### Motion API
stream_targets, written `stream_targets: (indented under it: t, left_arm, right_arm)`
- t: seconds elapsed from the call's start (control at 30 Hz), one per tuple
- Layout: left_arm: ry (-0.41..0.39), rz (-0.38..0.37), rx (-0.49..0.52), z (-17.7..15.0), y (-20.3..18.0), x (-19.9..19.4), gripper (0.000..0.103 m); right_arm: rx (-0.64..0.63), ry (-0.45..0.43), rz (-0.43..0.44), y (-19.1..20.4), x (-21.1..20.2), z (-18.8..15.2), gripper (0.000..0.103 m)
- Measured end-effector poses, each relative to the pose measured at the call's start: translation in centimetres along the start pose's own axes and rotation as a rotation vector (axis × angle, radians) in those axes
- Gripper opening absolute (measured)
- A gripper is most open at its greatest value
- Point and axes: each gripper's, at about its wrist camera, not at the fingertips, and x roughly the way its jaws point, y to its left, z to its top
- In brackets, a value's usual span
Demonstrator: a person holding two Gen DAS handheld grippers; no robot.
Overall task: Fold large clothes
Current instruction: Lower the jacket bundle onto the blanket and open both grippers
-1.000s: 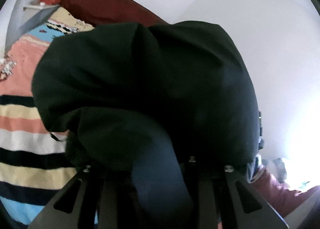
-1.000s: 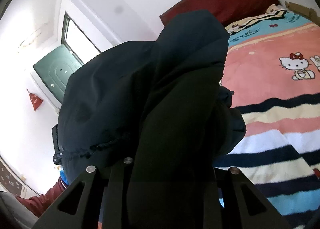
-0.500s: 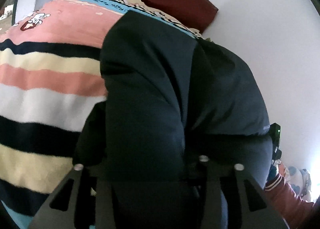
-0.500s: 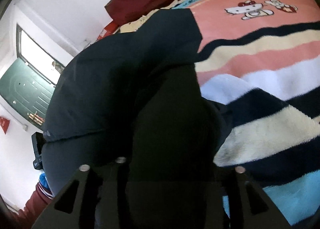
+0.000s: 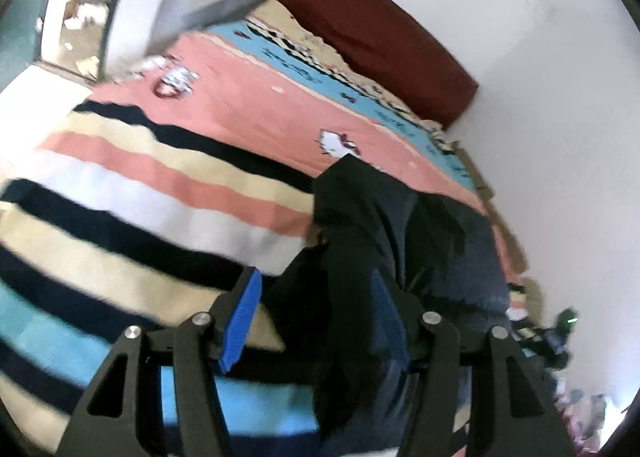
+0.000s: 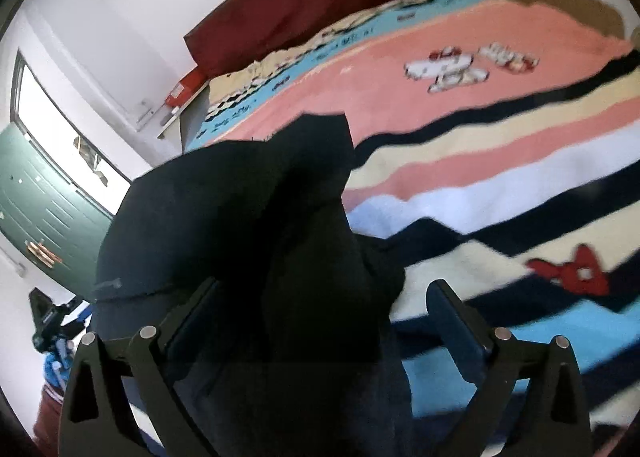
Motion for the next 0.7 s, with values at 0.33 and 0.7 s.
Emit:
stream_targets:
  t: [0.33,0.7]
  left_arm:
    - [-0.037,0.146,0.121,-8.2,-8.5,-7.8,0.065]
    - [-0.025,0.168,0.215,-10.5,-15.5,-4.6,0.065]
  right_arm:
    - [-0.184,-0.029,-0.099,7.3,-9.6,-6.5,0.102]
    - [-0.221,-0.055,-0.074,10.4,-9.8,-10.2,0.102]
